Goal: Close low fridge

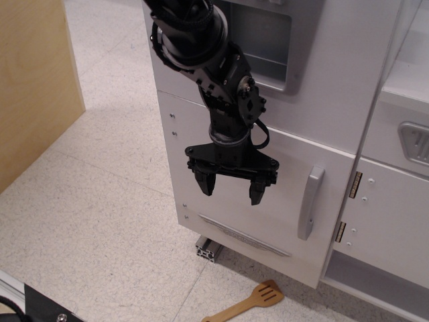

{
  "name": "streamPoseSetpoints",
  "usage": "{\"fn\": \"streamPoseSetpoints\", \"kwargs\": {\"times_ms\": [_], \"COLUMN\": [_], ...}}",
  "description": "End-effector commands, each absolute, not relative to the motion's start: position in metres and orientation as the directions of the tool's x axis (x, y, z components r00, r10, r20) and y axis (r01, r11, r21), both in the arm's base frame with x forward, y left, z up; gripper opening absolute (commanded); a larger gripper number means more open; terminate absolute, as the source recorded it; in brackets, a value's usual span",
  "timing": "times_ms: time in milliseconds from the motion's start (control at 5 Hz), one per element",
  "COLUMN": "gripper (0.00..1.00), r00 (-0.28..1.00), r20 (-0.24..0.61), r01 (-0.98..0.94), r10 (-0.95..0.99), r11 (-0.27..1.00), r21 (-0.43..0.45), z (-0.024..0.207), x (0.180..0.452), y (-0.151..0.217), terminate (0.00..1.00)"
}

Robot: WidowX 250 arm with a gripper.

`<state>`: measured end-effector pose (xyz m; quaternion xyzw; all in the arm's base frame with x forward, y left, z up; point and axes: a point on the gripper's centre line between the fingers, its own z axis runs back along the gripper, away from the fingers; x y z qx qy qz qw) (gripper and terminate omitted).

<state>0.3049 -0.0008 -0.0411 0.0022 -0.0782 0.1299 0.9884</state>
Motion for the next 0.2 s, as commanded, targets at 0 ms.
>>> {"fn": "streamPoseSetpoints", "kwargs": {"times_ms": [0], "gripper": [1.0], "r00": [0.943], "r20": [0.209], "r01": [-0.259], "r10": [0.259], "r11": [0.965], "r21": [-0.03], "z": [-0.0207], "x": [0.3117], "y": [0.0005], "terminate": [1.0]}}
